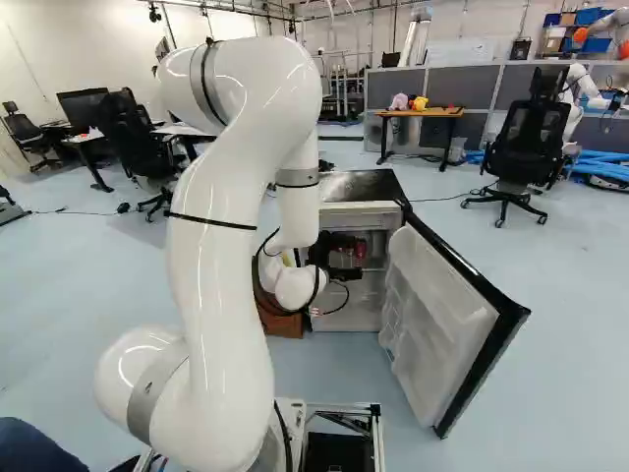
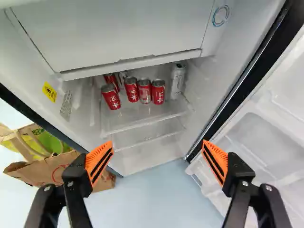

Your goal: Grab a drink from the fridge

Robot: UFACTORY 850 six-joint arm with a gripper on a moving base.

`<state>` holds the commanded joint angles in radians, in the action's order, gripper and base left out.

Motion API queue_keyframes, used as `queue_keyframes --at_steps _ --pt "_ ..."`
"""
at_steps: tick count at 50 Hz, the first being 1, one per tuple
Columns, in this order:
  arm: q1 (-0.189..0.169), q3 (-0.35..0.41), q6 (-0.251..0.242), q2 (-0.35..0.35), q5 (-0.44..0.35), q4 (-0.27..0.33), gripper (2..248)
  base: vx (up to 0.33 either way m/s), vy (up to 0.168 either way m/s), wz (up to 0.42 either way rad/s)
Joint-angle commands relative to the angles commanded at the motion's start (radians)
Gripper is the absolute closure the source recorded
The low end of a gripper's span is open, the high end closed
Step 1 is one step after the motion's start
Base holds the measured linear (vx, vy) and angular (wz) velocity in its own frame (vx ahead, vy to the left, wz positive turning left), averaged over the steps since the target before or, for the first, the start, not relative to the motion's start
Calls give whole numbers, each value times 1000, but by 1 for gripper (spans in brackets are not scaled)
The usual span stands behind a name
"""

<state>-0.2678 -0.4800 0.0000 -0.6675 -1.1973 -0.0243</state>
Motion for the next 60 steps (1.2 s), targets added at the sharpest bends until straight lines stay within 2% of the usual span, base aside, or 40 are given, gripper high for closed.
queue_keyframes --at_steps 13,39,60 --pt "-12 -42 0 -58 0 10 3 0 0 0" --pt "-26 -110 0 -95 0 35 3 0 0 0" --pt "-60 -211 0 -159 0 81 3 0 0 0"
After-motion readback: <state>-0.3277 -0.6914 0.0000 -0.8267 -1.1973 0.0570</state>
